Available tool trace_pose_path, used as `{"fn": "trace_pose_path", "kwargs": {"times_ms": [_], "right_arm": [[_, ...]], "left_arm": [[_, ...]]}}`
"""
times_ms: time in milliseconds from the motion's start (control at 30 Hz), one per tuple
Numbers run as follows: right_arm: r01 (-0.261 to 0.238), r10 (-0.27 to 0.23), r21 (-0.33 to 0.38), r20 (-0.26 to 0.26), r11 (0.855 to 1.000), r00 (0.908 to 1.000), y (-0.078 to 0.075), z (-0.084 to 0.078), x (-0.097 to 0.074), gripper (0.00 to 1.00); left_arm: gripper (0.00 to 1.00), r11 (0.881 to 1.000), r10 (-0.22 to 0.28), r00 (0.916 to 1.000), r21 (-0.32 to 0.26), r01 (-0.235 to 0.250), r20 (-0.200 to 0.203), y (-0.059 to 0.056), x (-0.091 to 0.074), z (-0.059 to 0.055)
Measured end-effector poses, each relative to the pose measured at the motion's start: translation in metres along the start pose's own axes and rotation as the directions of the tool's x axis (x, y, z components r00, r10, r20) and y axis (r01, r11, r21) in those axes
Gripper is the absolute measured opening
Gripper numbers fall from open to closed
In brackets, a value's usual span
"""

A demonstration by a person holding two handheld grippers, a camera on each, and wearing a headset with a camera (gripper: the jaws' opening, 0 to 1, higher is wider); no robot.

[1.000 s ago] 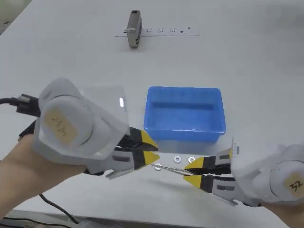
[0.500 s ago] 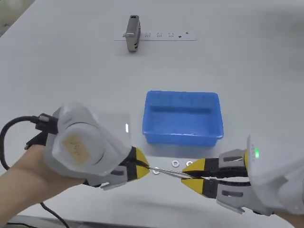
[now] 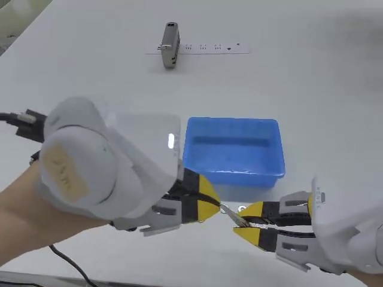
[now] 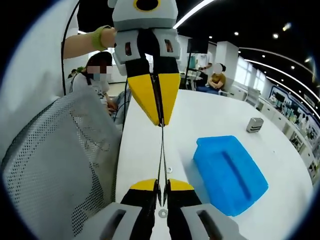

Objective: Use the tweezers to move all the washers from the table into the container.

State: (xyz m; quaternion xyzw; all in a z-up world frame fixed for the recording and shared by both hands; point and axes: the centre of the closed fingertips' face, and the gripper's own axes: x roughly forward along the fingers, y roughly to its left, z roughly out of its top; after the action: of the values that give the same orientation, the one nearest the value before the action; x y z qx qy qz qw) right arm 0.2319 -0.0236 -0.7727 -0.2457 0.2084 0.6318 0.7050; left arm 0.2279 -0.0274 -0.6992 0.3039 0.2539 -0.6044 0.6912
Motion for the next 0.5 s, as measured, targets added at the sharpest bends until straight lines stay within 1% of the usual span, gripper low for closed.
{"fn": "trace_pose_path", "kwargs": {"times_ms": [133, 233, 333, 433, 500], "right_arm": [[-0.003, 0.003, -0.002, -0.023, 1.000, 0.9997, 0.004, -0.011, 0.001, 0.03], [-0.001, 0.001, -0.005, -0.036, 1.000, 0.9994, 0.005, -0.016, -0.001, 0.03], [0.009, -0.009, -0.001, -0.036, 1.000, 0.9993, 0.004, -0.019, -0.002, 0.04], [0.021, -0.020, 0.007, -0.036, 1.000, 0.9992, 0.001, -0.020, -0.003, 0.04], [0.022, -0.021, 0.019, -0.035, 1.000, 0.9992, 0.001, -0.021, -0.003, 0.04]], "left_arm": [[0.00, 0.999, -0.038, 0.9993, 0.008, 0.038, -0.003, -0.006, 0.011, 0.003], [0.00, 0.998, -0.055, 0.9985, 0.014, 0.055, -0.002, -0.007, 0.017, 0.004], [0.00, 0.998, -0.069, 0.9976, 0.016, 0.069, -0.001, -0.008, 0.021, 0.006], [0.00, 0.996, -0.084, 0.9964, 0.016, 0.084, 0.009, -0.009, 0.025, 0.010], [0.00, 0.996, -0.090, 0.9959, 0.022, 0.090, 0.005, -0.009, 0.027, 0.011]]}}
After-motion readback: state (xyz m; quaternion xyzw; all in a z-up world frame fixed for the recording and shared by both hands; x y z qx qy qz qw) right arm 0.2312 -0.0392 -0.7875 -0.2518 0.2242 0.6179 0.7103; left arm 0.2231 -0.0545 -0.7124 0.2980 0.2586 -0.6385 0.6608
